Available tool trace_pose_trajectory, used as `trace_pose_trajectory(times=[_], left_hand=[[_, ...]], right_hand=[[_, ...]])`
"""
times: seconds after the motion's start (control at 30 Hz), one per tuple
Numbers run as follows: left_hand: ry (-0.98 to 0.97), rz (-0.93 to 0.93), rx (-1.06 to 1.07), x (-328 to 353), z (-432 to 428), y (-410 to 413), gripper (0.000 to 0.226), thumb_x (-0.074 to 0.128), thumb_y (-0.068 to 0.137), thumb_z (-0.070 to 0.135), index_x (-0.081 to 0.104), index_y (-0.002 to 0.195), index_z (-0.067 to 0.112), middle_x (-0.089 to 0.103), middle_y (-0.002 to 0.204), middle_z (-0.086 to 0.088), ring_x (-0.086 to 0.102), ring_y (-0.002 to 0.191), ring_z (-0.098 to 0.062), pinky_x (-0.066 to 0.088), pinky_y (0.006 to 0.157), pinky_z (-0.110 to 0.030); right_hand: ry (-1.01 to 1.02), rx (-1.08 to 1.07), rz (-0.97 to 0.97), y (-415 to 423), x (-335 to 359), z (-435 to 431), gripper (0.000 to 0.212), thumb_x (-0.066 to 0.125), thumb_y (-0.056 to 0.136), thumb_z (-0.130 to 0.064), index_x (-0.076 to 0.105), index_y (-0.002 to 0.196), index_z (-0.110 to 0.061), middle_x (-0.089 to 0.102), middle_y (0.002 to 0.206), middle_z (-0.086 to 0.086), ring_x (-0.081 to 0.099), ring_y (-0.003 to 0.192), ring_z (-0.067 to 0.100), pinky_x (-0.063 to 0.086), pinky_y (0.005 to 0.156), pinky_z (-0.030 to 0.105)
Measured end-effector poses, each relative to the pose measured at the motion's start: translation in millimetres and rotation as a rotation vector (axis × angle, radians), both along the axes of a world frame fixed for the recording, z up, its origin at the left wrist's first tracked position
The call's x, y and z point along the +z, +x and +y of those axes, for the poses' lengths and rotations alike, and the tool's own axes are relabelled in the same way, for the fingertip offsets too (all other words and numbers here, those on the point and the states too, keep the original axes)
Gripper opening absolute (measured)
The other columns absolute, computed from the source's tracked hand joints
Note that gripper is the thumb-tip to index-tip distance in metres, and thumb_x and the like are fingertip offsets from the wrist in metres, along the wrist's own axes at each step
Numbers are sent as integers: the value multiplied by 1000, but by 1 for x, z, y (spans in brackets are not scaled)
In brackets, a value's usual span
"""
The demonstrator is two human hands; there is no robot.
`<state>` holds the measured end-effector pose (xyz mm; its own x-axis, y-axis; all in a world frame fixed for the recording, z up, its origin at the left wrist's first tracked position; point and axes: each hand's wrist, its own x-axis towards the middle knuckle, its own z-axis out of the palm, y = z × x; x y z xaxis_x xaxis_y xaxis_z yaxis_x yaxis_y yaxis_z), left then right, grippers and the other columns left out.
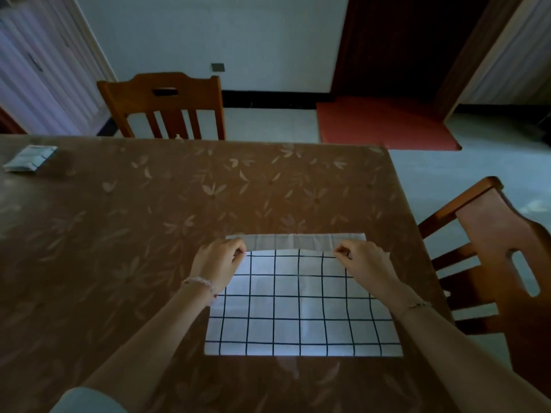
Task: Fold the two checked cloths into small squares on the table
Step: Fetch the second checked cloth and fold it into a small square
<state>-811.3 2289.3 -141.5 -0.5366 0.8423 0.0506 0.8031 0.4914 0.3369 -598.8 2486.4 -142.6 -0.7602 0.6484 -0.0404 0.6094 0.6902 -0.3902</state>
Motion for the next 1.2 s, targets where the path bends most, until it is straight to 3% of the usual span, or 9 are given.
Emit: trace_pose_trajectory(times=[0.13,0.53,0.67,0.83,1.2], left_hand=[[28,-18,21,-18,21,-18,7,56,88,20,61,84,22,65,83,11,61,78,-13,52,70,-35],[-45,39,84,-58,51,-46,9,57,87,22,65,84,23,62,86,8,58,84,-14,46,74,-33],[-61,45,101,-64,54,-48,8,57,87,21,66,84,23,61,85,7,57,85,-16,43,74,-33],[-82,70,110,-67,59,-49,9,56,88,22,65,86,23,59,86,8,55,86,-15,37,74,-30],[-105,141,112,-74,66,-50,9,58,86,24,64,90,20,59,95,4,55,94,-18,41,80,-35]], right_hand=[[-6,18,19,-19,-15,21,14,56,91,-24,67,95,-17,62,90,-5,56,77,8,45,64,19],[104,19,2,-55,-54,55,12,61,88,-24,70,93,-19,62,91,-4,50,88,9,40,68,20],[123,6,-10,-60,-62,57,10,62,87,-23,70,89,-19,62,92,-3,51,98,14,46,74,28],[145,-28,-12,-63,-70,58,6,65,84,-23,69,85,-18,56,90,-3,51,95,14,44,73,29],[237,-67,36,-63,-82,58,6,70,79,-20,67,80,-15,52,85,-1,52,83,17,38,65,27]])
